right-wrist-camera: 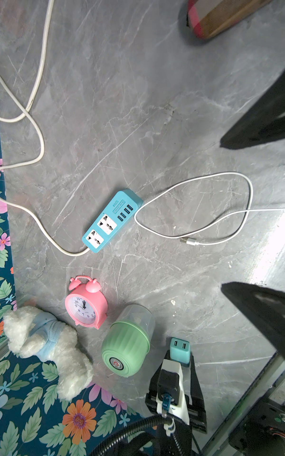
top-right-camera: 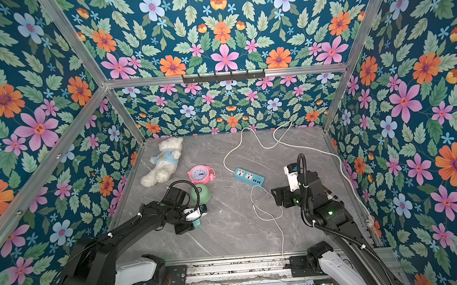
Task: Charge the cordless meat grinders
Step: Pick up the plug from the center of the board.
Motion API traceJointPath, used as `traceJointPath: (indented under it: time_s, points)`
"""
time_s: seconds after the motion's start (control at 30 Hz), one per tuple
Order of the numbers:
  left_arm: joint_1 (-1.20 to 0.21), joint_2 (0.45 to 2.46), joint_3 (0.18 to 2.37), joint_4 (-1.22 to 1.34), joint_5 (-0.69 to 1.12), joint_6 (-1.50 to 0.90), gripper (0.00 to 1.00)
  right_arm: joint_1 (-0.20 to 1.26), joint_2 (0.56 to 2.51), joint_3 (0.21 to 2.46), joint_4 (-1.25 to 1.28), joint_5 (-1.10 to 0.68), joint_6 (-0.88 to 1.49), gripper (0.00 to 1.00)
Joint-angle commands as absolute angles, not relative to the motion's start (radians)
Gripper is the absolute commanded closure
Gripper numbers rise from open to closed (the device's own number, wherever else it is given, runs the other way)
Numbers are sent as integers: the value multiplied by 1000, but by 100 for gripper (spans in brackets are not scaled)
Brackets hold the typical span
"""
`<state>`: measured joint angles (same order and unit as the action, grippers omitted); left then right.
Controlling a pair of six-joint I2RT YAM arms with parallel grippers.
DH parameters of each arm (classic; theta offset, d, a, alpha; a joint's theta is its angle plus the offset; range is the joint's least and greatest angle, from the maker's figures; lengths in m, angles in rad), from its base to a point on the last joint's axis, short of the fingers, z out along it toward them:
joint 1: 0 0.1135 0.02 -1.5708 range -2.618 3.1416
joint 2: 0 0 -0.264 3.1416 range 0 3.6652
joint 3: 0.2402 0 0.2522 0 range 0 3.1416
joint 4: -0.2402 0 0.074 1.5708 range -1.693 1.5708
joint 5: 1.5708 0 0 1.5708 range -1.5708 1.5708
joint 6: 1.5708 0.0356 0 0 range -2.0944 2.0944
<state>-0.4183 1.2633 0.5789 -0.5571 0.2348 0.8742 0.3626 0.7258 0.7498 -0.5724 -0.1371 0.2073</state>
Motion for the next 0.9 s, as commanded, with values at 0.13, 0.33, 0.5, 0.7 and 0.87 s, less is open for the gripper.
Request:
traceJointPath:
  time_s: [0.13,0.33,0.5,0.7,0.87]
  points:
    - [-414,1254,596,-611,294,914,67,363,721,760,-612,-130,241,13]
    - [-435,1098,652,-611,362,805,74,365,881,875,-756,-363,298,17]
    - [-531,987,692,-469,416,576,76,485,1063,1033,-814,-421,440,19]
    - [-638,950,626,-92,413,297,80,628,1231,1150,-667,-565,617,22]
    - [-696,985,587,81,435,215,80,671,1331,1178,-552,-628,665,22]
